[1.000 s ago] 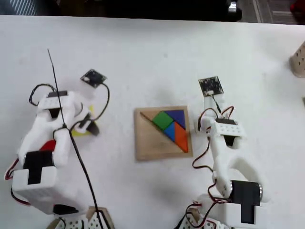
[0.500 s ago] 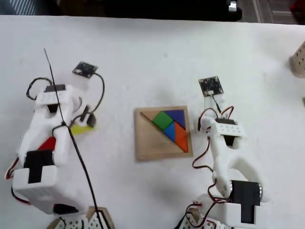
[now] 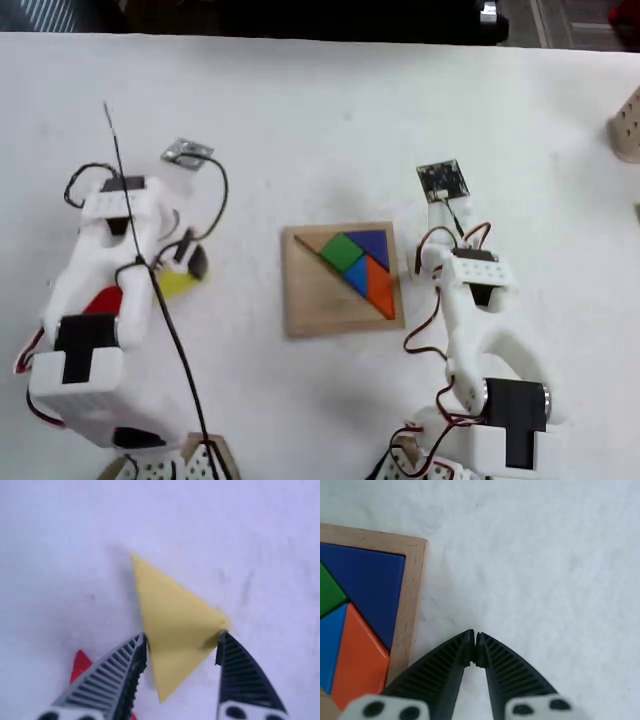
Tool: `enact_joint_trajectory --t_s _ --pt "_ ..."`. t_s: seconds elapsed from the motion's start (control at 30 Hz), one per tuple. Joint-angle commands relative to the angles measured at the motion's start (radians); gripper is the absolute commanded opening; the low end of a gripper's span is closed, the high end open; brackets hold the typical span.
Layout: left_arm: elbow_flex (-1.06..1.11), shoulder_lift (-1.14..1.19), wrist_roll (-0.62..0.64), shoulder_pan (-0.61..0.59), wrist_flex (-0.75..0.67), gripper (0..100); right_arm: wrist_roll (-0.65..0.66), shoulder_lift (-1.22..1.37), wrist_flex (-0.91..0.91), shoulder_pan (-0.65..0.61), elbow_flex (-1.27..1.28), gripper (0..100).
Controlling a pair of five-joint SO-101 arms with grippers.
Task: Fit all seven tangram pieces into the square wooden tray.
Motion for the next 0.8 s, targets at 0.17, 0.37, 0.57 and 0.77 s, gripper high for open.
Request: enact_joint_trajectory --t_s 0.17,0.37,0.57,0.77 --pt "-0.038 -0.013 0.08 0.071 0.058 22 0.02 -0.002 -0.002 -0.013 -0.052 1.8" --pt "-0.052 -0.013 0.08 0.071 0.06 22 0.021 -0.002 -0.002 -0.013 -0.052 1.8" --pt "-0.071 -0.013 0.081 0.07 0.08 22 0.021 -0.002 -0.002 -0.013 -0.052 1.8" --pt "-0.071 -0.013 0.081 0.065 0.072 23 0.021 -0.002 -0.002 -0.013 -0.052 1.8"
